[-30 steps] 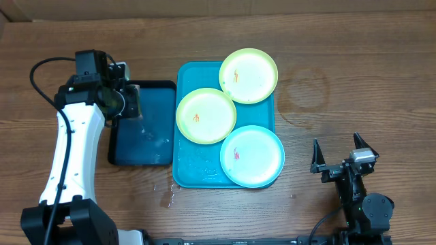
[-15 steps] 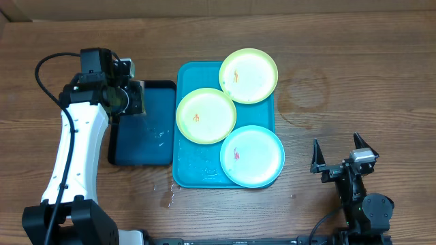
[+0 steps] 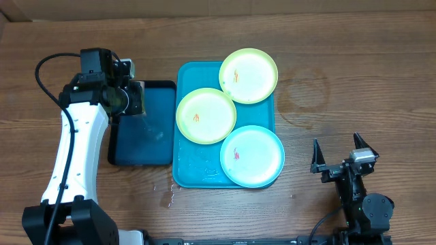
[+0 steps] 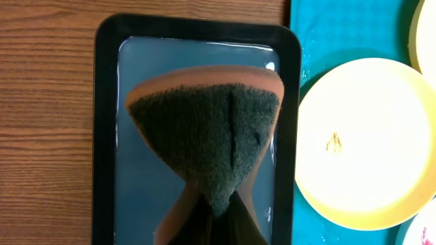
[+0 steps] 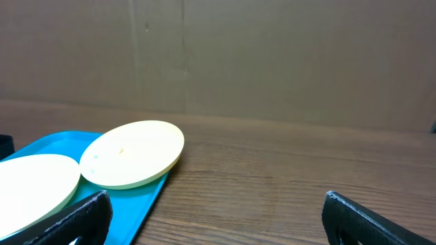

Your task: Clean dirty plates on tray and stack at the side

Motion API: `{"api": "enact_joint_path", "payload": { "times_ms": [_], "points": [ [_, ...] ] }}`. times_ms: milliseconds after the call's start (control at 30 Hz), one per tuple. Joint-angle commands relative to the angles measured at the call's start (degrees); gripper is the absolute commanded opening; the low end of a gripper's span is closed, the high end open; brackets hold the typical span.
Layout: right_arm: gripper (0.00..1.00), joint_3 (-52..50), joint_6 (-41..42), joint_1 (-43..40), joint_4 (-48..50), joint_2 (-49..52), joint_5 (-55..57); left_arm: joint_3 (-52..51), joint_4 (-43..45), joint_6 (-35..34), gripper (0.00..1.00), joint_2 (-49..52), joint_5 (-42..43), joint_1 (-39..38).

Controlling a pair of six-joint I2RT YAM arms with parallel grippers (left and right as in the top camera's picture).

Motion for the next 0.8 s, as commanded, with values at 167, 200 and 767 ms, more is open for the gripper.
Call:
{"api": "enact_joint_path", "payload": {
  "times_ms": [167,200,767],
  "points": [
    [1.00,-0.6,0.2,0.0,1.0,0.0,0.5,0.5,0.6,0.4,0.04,-0.6,0.4,-0.2],
    [1.00,-0.6,0.2,0.0,1.7,0.0,0.5,0.5,0.8,0.4,0.04,-0.5,0.4,-0.2],
    [1.00,26.9,10.5,0.0,-14.3,12.5,-7.3,0.5,0.8,0.2,0.04,-0.5,0.4,-0.2]
  ]
}}
